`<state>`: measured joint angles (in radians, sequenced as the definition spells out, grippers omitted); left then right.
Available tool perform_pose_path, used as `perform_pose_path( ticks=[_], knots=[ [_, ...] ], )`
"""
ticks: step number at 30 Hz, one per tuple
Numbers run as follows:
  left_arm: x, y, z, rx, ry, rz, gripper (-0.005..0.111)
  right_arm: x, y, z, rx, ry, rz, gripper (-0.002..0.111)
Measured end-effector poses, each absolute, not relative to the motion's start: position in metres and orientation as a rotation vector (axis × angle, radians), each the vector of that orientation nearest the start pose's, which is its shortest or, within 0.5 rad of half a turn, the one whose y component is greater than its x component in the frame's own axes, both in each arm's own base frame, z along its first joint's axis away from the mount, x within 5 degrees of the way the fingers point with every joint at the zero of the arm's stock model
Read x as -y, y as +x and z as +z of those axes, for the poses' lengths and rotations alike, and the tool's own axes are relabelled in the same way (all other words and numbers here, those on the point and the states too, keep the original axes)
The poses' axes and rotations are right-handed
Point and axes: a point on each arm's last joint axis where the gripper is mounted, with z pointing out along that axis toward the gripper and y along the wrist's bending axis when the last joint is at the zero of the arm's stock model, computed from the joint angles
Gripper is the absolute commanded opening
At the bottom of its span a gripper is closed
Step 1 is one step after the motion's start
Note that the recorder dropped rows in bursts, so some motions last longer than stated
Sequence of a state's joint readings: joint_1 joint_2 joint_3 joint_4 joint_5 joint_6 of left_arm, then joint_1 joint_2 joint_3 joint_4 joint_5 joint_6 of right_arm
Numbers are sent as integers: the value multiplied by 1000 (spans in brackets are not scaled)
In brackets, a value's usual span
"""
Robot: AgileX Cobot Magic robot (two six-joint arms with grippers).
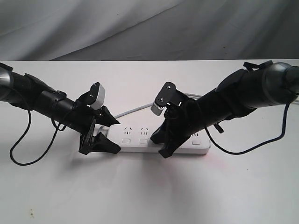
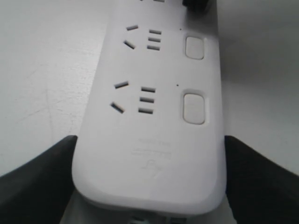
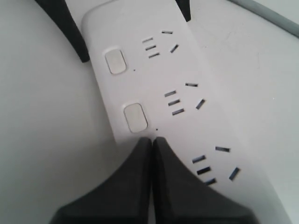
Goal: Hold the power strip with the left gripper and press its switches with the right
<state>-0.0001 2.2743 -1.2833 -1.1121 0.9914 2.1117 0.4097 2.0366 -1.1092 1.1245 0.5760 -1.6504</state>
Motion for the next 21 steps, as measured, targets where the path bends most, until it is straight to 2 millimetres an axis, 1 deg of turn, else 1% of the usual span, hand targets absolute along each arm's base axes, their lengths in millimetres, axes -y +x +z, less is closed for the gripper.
perform_pose_path(
  ticks=[9, 12, 15, 21],
  knots=[
    [68, 389, 70, -1947, 1492, -838, 68, -191, 331, 113, -2239, -1376, 607, 0],
    [68, 389, 70, -1947, 1492, -838, 68, -188, 332, 112, -2269, -1381, 591, 0],
    [68, 389, 70, -1947, 1492, -838, 68, -179, 334, 113, -2300, -1358, 602, 0],
    [68, 389, 70, -1947, 1489, -838, 68, -179, 334, 113, -2311, -1338, 616, 0]
  ],
)
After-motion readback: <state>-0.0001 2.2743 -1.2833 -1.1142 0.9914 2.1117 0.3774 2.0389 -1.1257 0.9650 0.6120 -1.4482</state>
